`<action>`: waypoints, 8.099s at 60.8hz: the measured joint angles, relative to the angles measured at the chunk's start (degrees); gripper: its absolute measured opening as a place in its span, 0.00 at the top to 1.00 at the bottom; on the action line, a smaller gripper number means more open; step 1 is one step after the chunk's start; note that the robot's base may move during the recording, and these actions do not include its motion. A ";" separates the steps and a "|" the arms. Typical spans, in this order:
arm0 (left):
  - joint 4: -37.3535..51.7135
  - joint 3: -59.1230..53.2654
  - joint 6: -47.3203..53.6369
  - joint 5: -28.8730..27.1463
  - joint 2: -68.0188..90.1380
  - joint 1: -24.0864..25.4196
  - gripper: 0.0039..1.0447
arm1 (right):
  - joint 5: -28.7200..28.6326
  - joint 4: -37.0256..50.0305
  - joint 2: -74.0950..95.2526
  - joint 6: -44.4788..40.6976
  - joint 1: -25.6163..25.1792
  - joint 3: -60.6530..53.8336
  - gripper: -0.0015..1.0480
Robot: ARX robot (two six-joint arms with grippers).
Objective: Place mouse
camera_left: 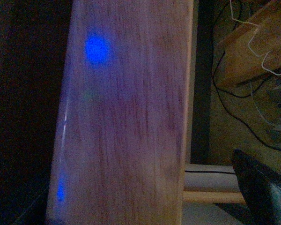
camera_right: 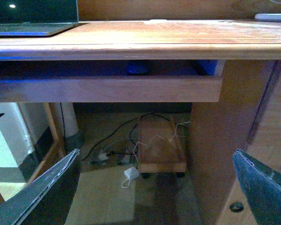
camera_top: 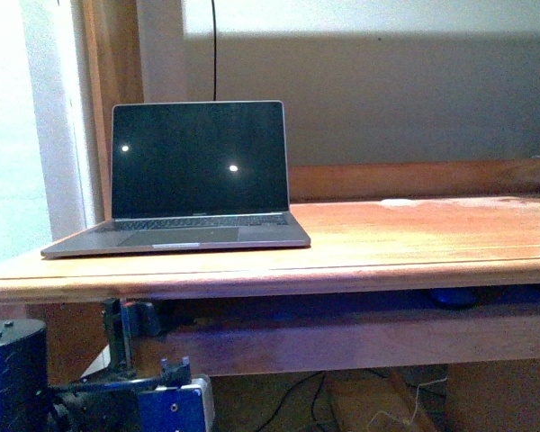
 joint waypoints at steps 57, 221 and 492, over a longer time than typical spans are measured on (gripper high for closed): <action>-41.46 -18.80 -76.32 14.32 -47.95 -1.64 0.07 | 0.00 0.00 0.00 0.00 0.00 0.00 0.07; -64.65 -55.32 -84.89 -25.99 -126.57 8.70 0.98 | 17.53 -1.88 88.04 -10.36 15.23 75.25 0.47; -64.67 -55.32 -84.76 -26.01 -126.62 8.70 0.07 | -0.04 -0.13 0.07 0.00 -0.07 0.00 0.63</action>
